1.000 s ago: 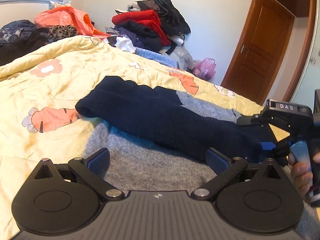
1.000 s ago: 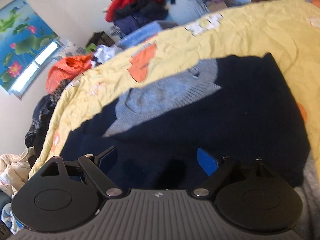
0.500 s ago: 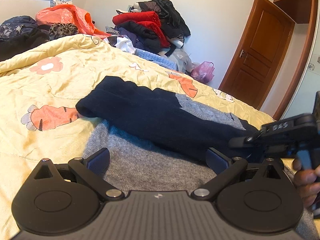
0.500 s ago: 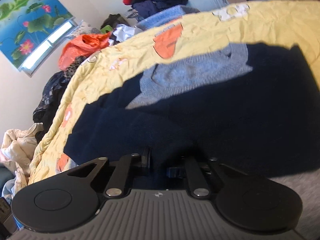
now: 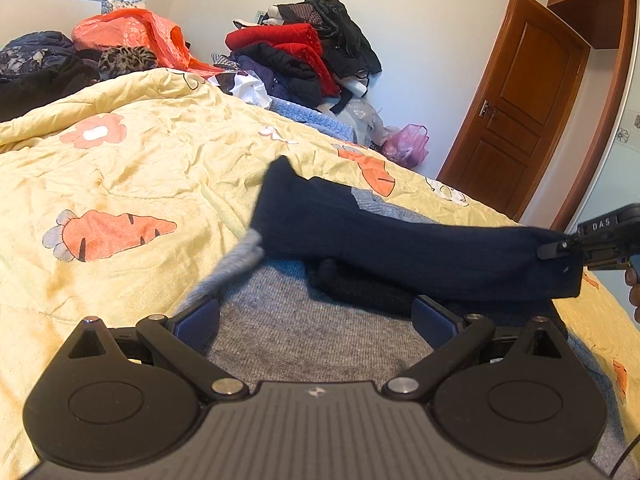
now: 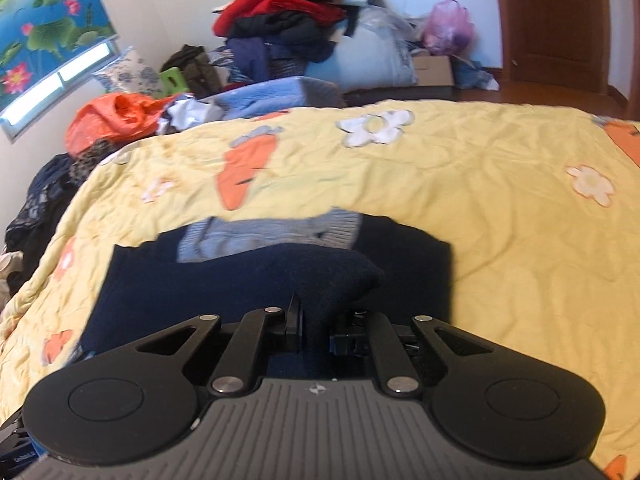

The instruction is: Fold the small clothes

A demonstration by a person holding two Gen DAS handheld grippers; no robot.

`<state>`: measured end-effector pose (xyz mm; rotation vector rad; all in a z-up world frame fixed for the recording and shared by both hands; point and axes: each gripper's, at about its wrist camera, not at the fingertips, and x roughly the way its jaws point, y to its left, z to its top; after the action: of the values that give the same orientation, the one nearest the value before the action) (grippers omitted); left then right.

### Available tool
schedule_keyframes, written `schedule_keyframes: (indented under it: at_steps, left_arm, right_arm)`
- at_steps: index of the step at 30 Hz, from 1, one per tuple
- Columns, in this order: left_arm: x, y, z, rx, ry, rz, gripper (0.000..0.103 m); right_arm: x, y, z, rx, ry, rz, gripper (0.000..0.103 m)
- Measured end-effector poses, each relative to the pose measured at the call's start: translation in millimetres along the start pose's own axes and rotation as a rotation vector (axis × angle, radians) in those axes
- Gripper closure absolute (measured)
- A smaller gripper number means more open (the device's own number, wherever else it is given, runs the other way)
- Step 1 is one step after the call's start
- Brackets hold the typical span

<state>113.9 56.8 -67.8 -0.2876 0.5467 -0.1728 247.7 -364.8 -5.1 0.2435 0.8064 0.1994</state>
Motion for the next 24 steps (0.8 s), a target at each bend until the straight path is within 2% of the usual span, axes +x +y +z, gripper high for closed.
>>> schedule_keyframes:
  at_steps: [4,9,12,13,15,18,20,24]
  left_arm:
    - [0.7,0.0,-0.2,0.002,0.0,-0.004,0.0]
    - [1.3,0.0,-0.8,0.002,0.002,-0.002,0.0]
    - [1.4,-0.2,-1.2,0.001,0.002,0.001,0.0]
    - [1.5,0.3,-1.1,0.0,0.002,0.001,0.0]
    - [1.5,0.3,-1.4,0.001,0.001,0.001,0.0]
    - [1.4,0.3,-1.3,0.001,0.002,0.001,0.0]
    - [1.4,0.2,-1.4,0.001,0.003,0.002,0.0]
    - [1.4,-0.7,-1.8,0.006,0.004,0.011,0.0]
  right_arm:
    - [4.6,-14.8,-4.3,0.007,0.022,-0.04,0.085]
    - [16.1,-19.8,-13.3,0.019,0.033,-0.05,0.085]
    - [23.2,-21.6,-19.5,0.041,0.008,-0.07,0.064]
    - [22.9,-23.5,-20.8,0.056,0.0,-0.062,0.052]
    - [12.1,-27.1,-22.4,0.09,-0.066,-0.062,0.048]
    - [-22.2,-24.5,-27.1,0.122,-0.252,-0.116,0.047]
    - [-33.2,-11.4,-35.8,0.074,-0.284,-0.053,0.047]
    - [-11.4,25.1,-48.9,-0.107,-0.203,-0.034,0.049]
